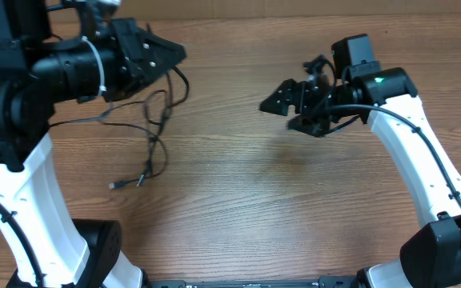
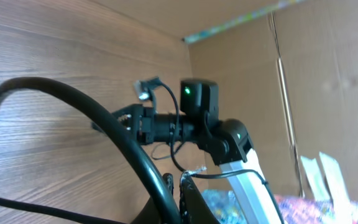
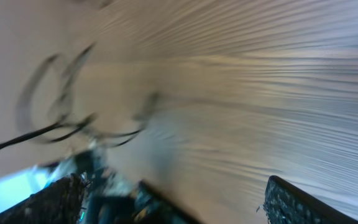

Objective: Untangle cables

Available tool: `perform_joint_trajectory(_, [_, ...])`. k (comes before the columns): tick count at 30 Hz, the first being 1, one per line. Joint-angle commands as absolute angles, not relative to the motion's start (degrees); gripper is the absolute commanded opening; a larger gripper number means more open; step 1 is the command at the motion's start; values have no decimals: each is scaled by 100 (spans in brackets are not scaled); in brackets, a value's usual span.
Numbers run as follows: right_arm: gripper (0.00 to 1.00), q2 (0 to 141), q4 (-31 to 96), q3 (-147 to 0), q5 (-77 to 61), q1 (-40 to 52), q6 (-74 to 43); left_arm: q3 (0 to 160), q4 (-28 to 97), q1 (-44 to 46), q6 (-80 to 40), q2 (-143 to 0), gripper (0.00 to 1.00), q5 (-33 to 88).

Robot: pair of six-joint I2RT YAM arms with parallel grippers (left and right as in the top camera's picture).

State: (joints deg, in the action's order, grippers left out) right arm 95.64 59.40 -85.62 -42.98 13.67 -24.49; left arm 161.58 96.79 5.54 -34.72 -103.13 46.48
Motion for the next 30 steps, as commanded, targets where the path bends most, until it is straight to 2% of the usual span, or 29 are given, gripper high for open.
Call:
perform_joint_trajectory(1, [92, 9376, 5780, -8560, -5170, 1708, -2270, 16210, 9585, 840, -3306, -10285, 4, 4370])
perform_joint_trajectory(7, [94, 9376, 5483, -8560, -4346, 2161, -3332, 16210, 9371, 1199, -3680, -10289, 4, 4156])
perform_joint_trajectory(15, [94, 9378, 5129, -8558, -3872, 2335, -3653, 16210, 9268, 1406, -3828, -10289, 4, 4274])
perform_joint_trajectory(20, [93, 9474, 5507, -8549, -2340, 2477, -4051, 16212, 8827, 1428, -4010, -10289, 4, 5312])
perform_joint_trajectory(24, [93, 9719, 5586, -8545, -1774, 2615, -4075, 16212, 8136, 1428, -4484, -10289, 4, 6348])
perform_joint_trajectory(28, [86, 9998, 5690, -8545, -1225, 2624, -4263, 16212, 7671, 1428, -4851, -10285, 4, 6897])
perform_joint_trajectory(30, [73, 10112, 5763, -8545, -880, 2587, -4355, 16212, 7649, 1426, -4895, -10278, 4, 6936])
